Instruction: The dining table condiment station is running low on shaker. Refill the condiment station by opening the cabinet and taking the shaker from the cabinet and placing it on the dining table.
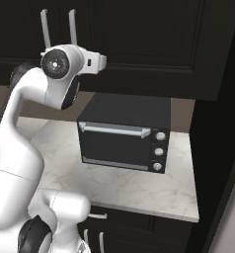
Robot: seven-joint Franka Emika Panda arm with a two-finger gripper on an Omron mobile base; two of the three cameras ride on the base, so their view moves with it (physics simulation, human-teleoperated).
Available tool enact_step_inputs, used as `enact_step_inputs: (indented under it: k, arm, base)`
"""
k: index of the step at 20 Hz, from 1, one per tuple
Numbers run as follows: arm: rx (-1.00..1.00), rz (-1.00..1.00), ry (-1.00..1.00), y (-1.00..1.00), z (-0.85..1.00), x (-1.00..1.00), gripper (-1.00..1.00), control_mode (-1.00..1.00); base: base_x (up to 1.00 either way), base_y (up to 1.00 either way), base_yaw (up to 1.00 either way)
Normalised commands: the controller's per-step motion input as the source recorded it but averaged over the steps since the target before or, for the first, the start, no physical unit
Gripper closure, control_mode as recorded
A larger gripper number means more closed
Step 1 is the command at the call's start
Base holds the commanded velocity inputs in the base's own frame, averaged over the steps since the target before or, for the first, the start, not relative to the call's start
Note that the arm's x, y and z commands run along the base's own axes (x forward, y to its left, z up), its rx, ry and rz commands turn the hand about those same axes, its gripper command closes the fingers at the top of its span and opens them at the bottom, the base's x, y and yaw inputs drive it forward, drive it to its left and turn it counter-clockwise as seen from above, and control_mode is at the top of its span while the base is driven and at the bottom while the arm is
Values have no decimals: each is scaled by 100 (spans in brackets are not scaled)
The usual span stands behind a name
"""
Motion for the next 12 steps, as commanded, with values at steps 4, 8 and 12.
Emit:
enact_step_inputs:
  k: [4,8,12]
  arm:
    - [0,0,3,23,7,53,-100,-100]
    - [0,0,0,8,18,8,-100,-100]
    - [-1,0,0,6,9,6,100,-100]
  base:
    - [0,0,0]
    - [0,0,0]
    - [0,0,0]
